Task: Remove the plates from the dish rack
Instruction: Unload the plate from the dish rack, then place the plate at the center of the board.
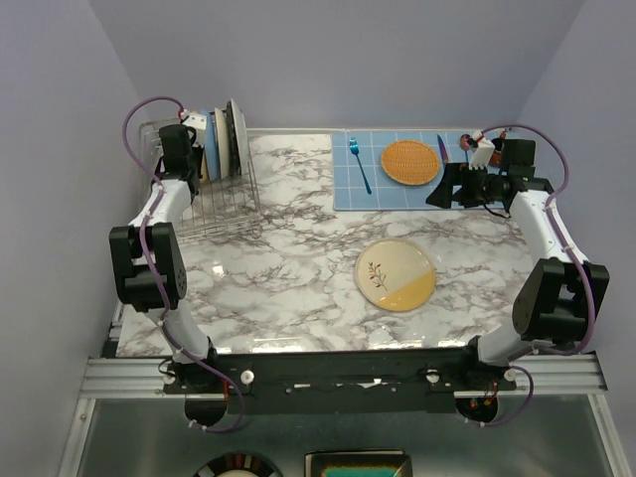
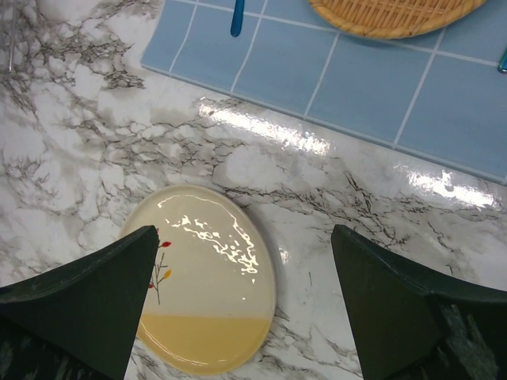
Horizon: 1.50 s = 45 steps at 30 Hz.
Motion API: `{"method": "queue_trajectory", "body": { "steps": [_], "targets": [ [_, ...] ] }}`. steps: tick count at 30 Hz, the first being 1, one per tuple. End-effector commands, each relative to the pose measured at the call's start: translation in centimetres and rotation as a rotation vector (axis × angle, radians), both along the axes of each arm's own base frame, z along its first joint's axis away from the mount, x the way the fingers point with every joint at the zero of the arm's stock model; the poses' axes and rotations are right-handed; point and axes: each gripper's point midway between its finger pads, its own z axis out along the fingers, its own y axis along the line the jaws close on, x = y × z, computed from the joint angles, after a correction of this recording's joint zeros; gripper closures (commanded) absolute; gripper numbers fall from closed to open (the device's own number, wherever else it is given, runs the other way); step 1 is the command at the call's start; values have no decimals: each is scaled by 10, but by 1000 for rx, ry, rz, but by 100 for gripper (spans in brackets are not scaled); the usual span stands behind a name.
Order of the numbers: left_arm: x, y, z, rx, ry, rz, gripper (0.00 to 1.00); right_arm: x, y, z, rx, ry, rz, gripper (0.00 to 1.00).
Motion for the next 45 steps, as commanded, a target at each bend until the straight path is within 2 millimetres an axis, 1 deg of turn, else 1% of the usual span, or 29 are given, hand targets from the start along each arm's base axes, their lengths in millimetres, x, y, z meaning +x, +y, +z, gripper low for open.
{"method": "queue_trajectory", "body": {
  "steps": [1, 2, 3, 5, 6, 9, 15, 17, 20, 21, 23, 24, 25, 26, 27, 28, 29, 30, 32, 33, 35, 36, 38, 39, 40, 41, 43, 44, 45],
  "targets": [
    [-2, 19, 123, 162, -244, 37, 100, -4, 3, -4, 21, 13, 23, 1],
    [-4, 19, 127, 164, -250, 37, 100, -4, 4, -4, 23, 13, 25, 1],
    [-6, 19, 138, 167, -268, 40, 100, -4, 4, -5, 22, 14, 26, 0],
    [-10, 19, 146, 171, -273, 42, 100, -4, 4, -5, 27, 16, 26, 0],
    [-13, 17, 155, 174, -285, 41, 100, -4, 4, -5, 27, 16, 28, 0],
    [-18, 20, 171, 186, -307, 48, 100, -5, 5, -6, 33, 20, 34, 0],
    [-26, 19, 193, 194, -341, 54, 100, -6, 6, -7, 35, 24, 38, 0],
    [-30, 17, 195, 188, -337, 51, 100, -6, 6, -6, 35, 21, 40, 0],
    [-39, 8, 201, 173, -347, 25, 100, -6, 6, -8, 36, 24, 39, 0],
    [-44, 2, 205, 166, -354, 7, 100, -6, 6, -8, 36, 26, 39, 0],
    [-49, -16, 203, 156, -336, -42, 100, -5, 6, -7, 38, 25, 40, 0],
    [-55, -24, 206, 161, -336, -69, 100, -5, 6, -8, 40, 29, 39, 0],
    [-59, -35, 201, 161, -315, -104, 100, -4, 6, -8, 40, 29, 39, 0],
    [-61, -54, 198, 167, -303, -158, 100, -4, 7, -7, 42, 28, 40, 0],
    [-70, -75, 195, 177, -295, -211, 100, -3, 7, -6, 43, 29, 40, 0],
    [-76, -88, 190, 224, -272, -249, 100, -3, 5, -5, 39, 25, 32, 0],
    [-82, -119, 186, 244, -270, -312, 100, -1, 3, -4, 26, 24, 17, 0],
    [-92, -134, 177, 272, -253, -346, 100, 1, 1, 0, 14, 6, 9, 0],
    [-104, -151, 172, 328, -241, -372, 100, 5, -7, 8, -24, -20, -32, 0],
    [-113, -173, 168, 338, -240, -422, 100, 7, -9, 13, -34, -36, -41, 0],
    [-122, -186, 166, 358, -229, -433, 100, 10, -16, 20, -60, -58, -74, 0],
    [-130, -202, 167, 365, -236, -465, 100, 11, -18, 23, -68, -64, -85, 0],
    [-139, -215, 170, 381, -245, -487, 100, 16, -25, 26, -96, -70, -132, 0],
    [-143, -217, 174, 388, -252, -478, 100, 18, -29, 28, -108, -75, -151, 0],
    [-151, -234, 173, 393, -257, -519, 100, 19, -32, 30, -115, -78, -169, 0],
    [-154, -240, 174, 398, -257, -530, 100, 22, -40, 30, -139, -79, -203, 0],
    [-161, -252, 171, 432, -255, -544, 100, 25, -47, 32, -141, -75, -241, 0],
    [-170, -271, 169, 443, -264, -589, 100, 28, -52, 38, -145, -86, -263, 0],
    [-174, -277, 156, 504, -246, -613, 100, 28, -54, 39, -142, -79, -272, 0]
  ]
}}
